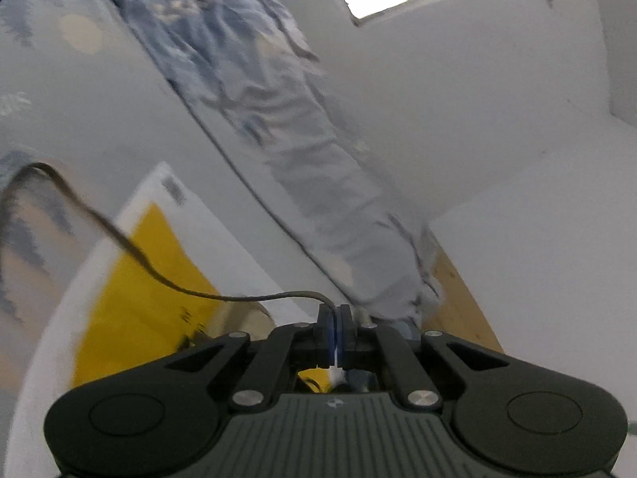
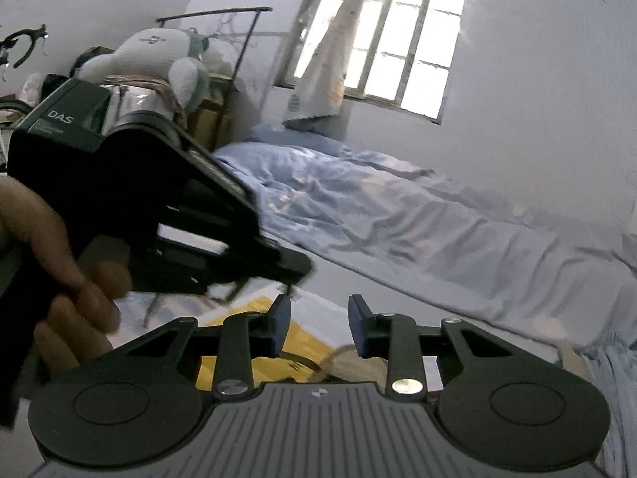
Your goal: Lace up shoes with both hands
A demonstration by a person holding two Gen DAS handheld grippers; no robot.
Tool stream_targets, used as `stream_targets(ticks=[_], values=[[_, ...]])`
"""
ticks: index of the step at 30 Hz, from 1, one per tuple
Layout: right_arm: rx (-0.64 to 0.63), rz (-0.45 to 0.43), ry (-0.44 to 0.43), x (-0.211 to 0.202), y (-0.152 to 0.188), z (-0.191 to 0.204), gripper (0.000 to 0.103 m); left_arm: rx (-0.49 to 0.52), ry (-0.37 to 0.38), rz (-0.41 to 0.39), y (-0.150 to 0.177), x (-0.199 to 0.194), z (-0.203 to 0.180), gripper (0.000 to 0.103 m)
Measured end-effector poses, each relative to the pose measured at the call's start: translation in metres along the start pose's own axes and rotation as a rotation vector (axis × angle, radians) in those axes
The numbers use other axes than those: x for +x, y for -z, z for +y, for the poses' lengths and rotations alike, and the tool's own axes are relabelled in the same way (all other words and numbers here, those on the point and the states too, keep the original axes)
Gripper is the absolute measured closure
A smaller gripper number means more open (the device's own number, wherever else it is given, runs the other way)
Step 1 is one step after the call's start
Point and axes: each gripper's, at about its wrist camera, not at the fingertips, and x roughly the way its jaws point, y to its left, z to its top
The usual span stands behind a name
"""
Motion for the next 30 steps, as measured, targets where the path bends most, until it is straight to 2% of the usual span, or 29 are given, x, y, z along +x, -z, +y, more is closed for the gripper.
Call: stream_targets(ticks=[2, 7, 16, 18, 23, 30], values=[[0.002, 0.004, -0.002, 0.003, -0.002, 0.003, 0.072, 0.020, 0.018, 0.004, 0.002, 0.001, -0.003, 0.103], [0.001, 0.027, 0.017, 0.011, -0.003, 0.009, 0.084, -0.002, 0.024, 0.005, 0.005, -0.005, 0.001, 0.103], [-0.048, 0.029, 0.015, 0.017, -0.006, 0.024, 0.085, -0.067, 0.036, 0.000, 0.005, -0.012, 0.008, 0.103], [-0.050, 0.033, 0.022, 0.019, -0.006, 0.026, 0.093, -0.070, 0.035, 0.002, 0.004, -0.012, 0.009, 0.103], [-0.060, 0.030, 0.037, 0.020, -0.005, 0.029, 0.099, -0.081, 0.031, -0.005, 0.002, -0.013, 0.012, 0.103], [-0.082, 0.024, 0.011, 0.018, -0.002, 0.032, 0.102, -0.101, 0.018, -0.034, -0.005, -0.018, 0.018, 0.103]])
